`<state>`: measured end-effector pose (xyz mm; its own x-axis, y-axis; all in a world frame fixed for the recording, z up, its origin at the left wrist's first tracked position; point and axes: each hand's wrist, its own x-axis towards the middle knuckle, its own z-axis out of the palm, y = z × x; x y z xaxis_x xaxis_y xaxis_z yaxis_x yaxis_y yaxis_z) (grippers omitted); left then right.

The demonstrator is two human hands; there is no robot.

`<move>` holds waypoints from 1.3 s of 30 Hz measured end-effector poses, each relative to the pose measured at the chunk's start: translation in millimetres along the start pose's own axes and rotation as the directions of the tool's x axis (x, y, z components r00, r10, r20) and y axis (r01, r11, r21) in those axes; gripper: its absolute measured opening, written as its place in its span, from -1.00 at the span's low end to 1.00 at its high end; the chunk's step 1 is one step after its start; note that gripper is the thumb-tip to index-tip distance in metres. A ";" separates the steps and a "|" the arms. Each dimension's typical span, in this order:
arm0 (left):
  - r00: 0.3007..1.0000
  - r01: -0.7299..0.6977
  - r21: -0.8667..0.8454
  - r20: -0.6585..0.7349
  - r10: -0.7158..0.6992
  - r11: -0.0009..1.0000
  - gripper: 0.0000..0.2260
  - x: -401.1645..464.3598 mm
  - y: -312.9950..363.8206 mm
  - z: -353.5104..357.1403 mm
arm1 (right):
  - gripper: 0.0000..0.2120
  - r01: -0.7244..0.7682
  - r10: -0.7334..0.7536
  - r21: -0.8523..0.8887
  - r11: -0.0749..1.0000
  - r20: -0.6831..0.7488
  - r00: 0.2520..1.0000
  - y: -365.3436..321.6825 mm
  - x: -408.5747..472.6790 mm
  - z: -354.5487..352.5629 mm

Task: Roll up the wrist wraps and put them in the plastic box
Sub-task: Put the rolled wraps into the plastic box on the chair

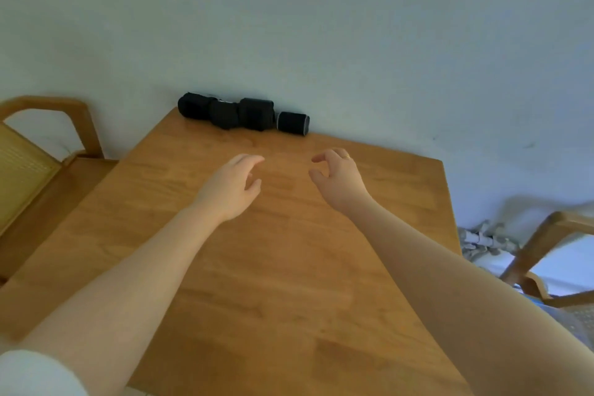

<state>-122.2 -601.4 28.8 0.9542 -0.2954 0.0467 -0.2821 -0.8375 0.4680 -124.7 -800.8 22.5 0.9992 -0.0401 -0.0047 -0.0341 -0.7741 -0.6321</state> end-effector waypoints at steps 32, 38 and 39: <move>0.950 -0.284 0.364 0.233 0.208 0.887 -0.17 292.8 -245.7 8.4 | -0.31 -0.039 0.128 -0.770 0.637 0.056 0.990 -79.7 287.8 152.7; 0.951 -0.300 0.148 0.128 0.282 0.942 -0.29 275.7 -238.2 -0.6 | -0.44 -0.065 0.095 -0.705 0.706 0.003 0.995 -76.6 278.7 154.7; 0.963 -0.252 0.026 0.111 0.247 0.967 -0.30 269.8 -233.1 -7.8 | -0.41 -0.110 0.116 -0.633 0.766 -0.033 0.993 -74.8 272.8 147.6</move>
<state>201.8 -482.3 -60.8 0.8377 -0.5426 0.0627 -0.5156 -0.7478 0.4183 153.6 -660.6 -45.9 0.9873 -0.1504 -0.0518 -0.1502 -0.9886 0.0073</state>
